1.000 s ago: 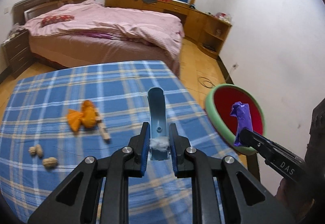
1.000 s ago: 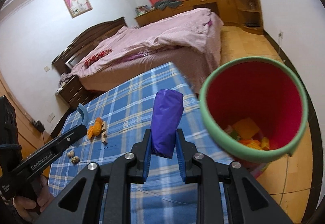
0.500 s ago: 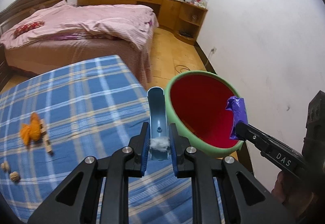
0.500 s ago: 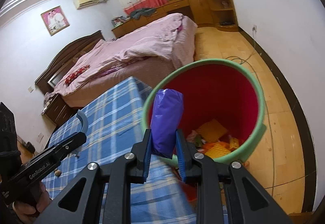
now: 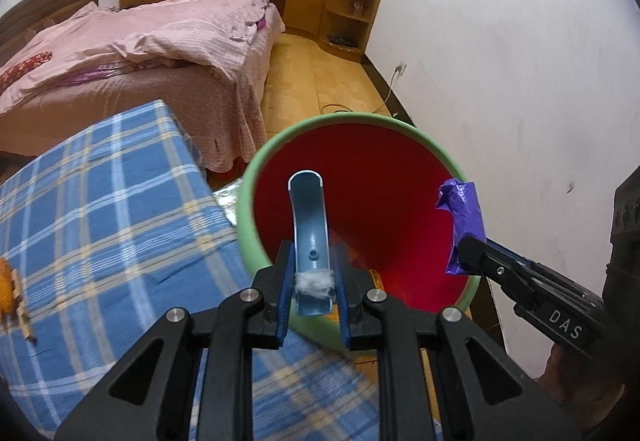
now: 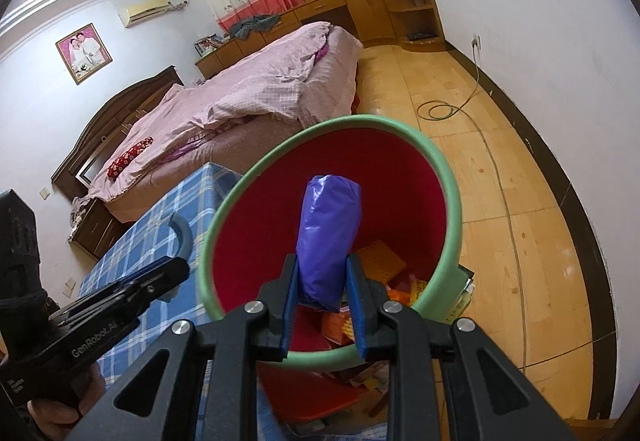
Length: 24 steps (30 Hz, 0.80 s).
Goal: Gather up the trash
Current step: 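Carry the blue piece and purple bag over the red bin and release both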
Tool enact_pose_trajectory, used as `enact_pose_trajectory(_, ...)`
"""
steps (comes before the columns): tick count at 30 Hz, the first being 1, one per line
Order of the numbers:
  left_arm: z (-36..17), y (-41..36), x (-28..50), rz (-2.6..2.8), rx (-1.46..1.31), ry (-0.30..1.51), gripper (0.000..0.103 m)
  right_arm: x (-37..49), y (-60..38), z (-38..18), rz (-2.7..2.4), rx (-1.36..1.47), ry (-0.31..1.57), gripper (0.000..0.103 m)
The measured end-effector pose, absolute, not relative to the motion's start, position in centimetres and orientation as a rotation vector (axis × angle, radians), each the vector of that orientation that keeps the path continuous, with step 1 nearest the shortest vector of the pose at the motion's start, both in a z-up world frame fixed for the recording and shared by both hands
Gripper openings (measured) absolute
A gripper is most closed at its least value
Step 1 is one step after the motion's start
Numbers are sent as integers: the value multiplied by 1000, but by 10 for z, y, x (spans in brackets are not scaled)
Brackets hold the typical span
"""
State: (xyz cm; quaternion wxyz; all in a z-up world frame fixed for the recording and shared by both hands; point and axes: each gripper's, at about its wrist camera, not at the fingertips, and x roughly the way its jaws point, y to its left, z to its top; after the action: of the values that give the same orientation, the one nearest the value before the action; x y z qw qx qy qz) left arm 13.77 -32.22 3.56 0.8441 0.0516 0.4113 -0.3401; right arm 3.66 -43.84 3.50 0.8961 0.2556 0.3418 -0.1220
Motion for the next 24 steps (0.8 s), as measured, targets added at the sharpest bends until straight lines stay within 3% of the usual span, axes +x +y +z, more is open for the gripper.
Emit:
enact_pose_trajectory(4,28,-335,144,-711,110,901,20,41,-450,29,-243,537,721,29)
enact_pose_trajectory(8,25,-342,148,-684,112,914,37,44,-460,24,-229,550,734,32)
enact_pose_trajectory(10,26,-342,148,-677,116,908,37,45,-461,24,-224,557,736,40)
enact_pose_trajectory(24,32,-309,139,-647,128,889,38,36,-449,23,-220,586,712,46)
